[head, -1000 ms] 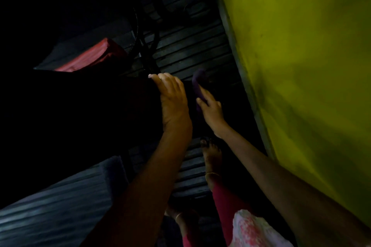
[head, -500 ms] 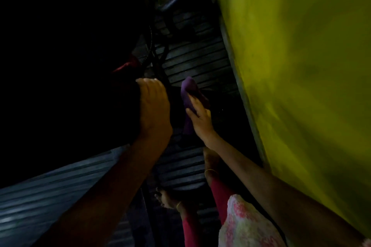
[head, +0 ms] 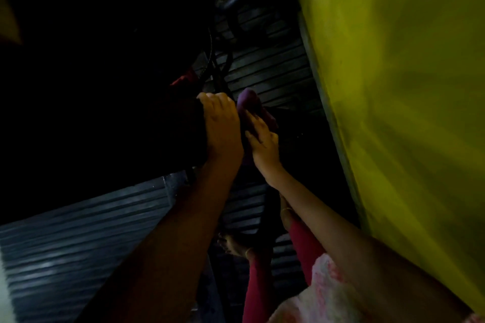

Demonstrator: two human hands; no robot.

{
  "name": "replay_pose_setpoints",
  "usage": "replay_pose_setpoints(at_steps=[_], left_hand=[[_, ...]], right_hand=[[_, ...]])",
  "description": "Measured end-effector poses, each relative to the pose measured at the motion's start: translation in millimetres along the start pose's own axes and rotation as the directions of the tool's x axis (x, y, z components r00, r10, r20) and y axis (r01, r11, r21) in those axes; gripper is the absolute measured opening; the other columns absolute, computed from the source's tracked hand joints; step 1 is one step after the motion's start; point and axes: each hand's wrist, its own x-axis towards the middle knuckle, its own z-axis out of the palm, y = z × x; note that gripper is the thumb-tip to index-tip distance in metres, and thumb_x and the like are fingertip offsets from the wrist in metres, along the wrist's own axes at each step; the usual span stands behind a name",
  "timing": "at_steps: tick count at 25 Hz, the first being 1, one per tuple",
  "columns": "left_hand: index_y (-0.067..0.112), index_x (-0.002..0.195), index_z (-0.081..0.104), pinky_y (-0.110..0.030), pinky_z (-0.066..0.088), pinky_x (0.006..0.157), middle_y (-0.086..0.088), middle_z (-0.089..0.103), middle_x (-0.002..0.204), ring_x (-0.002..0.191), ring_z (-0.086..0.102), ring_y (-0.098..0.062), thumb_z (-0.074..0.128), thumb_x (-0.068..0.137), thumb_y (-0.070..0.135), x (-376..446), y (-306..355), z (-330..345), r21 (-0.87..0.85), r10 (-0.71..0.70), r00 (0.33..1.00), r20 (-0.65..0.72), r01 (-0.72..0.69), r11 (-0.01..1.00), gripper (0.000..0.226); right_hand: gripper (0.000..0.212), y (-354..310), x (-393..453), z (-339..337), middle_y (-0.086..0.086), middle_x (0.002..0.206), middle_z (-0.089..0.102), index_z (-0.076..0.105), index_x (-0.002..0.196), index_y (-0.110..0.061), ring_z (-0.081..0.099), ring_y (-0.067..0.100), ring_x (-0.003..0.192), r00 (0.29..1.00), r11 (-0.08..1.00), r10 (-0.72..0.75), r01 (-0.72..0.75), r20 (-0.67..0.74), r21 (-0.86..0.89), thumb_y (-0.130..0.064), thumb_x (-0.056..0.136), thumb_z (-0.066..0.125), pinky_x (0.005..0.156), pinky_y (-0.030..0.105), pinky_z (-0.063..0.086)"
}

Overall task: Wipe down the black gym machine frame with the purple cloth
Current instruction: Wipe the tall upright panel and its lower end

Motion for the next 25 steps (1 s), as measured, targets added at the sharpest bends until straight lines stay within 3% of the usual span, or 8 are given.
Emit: replay_pose_setpoints(at_steps=[4,9,13,15,17,19,22,25], left_hand=[[0.003,0.139,0.033,-0.043,0.026,0.111,-0.011,0.045,0.134,0.126,0.042,-0.030,0.058,0.084,0.057,-1,-8,-13,-0.068,0.147,0.980,0.130,-0.140,0.988,0.081],[0.007,0.142,0.027,-0.044,0.017,0.115,-0.016,0.031,0.146,0.137,0.026,-0.034,0.056,0.083,0.059,-32,-67,-24,-0.068,0.265,0.964,-0.011,-0.265,0.962,0.085],[0.008,0.150,0.009,-0.050,0.005,0.117,-0.017,0.007,0.158,0.146,0.005,-0.034,0.050,0.089,0.059,-89,-133,-28,-0.111,0.314,0.948,0.056,-0.307,0.945,0.090],[0.005,0.140,0.038,-0.053,0.017,0.114,-0.020,0.034,0.149,0.140,0.027,-0.036,0.063,0.082,0.053,-115,-160,-32,-0.224,0.247,0.962,-0.114,-0.267,0.937,0.080],[-0.003,0.108,0.063,-0.054,0.032,0.105,-0.024,0.062,0.117,0.118,0.053,-0.040,0.077,0.071,0.038,-128,-184,-39,-0.344,0.112,0.937,-0.331,-0.230,0.910,0.057],[-0.008,0.100,0.063,-0.053,0.032,0.101,-0.029,0.064,0.104,0.107,0.057,-0.044,0.067,0.080,0.031,-127,-212,-42,-0.482,-0.034,0.907,-0.420,-0.191,0.855,0.044],[-0.008,0.096,0.063,-0.051,0.035,0.094,-0.030,0.065,0.097,0.098,0.058,-0.045,0.050,0.085,0.033,-128,-255,-43,-0.503,-0.171,0.860,-0.480,-0.111,0.857,0.045],[-0.010,0.090,0.063,-0.050,0.038,0.088,-0.031,0.065,0.091,0.092,0.059,-0.045,0.047,0.087,0.032,-131,-266,-42,-0.496,-0.161,0.871,-0.464,-0.105,0.862,0.044]], right_hand=[[0.045,-1,21,-18,0.006,0.146,0.042,0.042,0.141,-0.021,0.036,0.022,0.136,0.961,0.946,0.270,-0.277,0.063,0.170,-0.012,0.097,0.046,0.114,0.041,0.027],[0.043,-24,-11,-5,-0.005,0.145,0.044,0.046,0.133,-0.045,0.037,0.014,0.136,0.983,0.985,0.056,-0.084,0.174,0.153,-0.036,0.091,0.048,0.114,0.044,0.025],[0.043,-58,-12,-12,0.002,0.141,0.047,0.046,0.140,-0.019,0.040,0.019,0.132,0.989,0.991,0.112,-0.118,0.095,0.060,-0.020,0.096,0.048,0.114,0.042,0.026],[0.041,-89,-25,-8,-0.004,0.136,0.049,0.048,0.137,-0.022,0.042,0.015,0.128,0.990,0.986,0.099,-0.110,0.096,0.122,-0.021,0.097,0.047,0.114,0.041,0.025],[0.040,-106,-45,-2,-0.004,0.141,0.046,0.048,0.137,-0.026,0.038,0.016,0.132,0.992,0.990,0.013,-0.031,0.128,0.139,-0.019,0.098,0.047,0.114,0.041,0.025],[0.041,-108,-54,-4,-0.003,0.144,0.043,0.048,0.138,-0.027,0.035,0.016,0.135,0.981,0.990,-0.034,0.007,0.191,0.142,-0.019,0.098,0.047,0.114,0.038,0.025],[0.041,-111,-50,-16,0.000,0.142,0.046,0.049,0.137,-0.026,0.039,0.021,0.133,0.975,0.977,0.112,-0.143,0.191,0.157,-0.019,0.097,0.046,0.113,0.043,0.031],[0.041,-134,-63,-10,0.001,0.143,0.045,0.048,0.138,-0.025,0.036,0.022,0.135,0.979,0.986,0.116,-0.134,0.166,0.103,-0.016,0.098,0.045,0.114,0.045,0.026]])
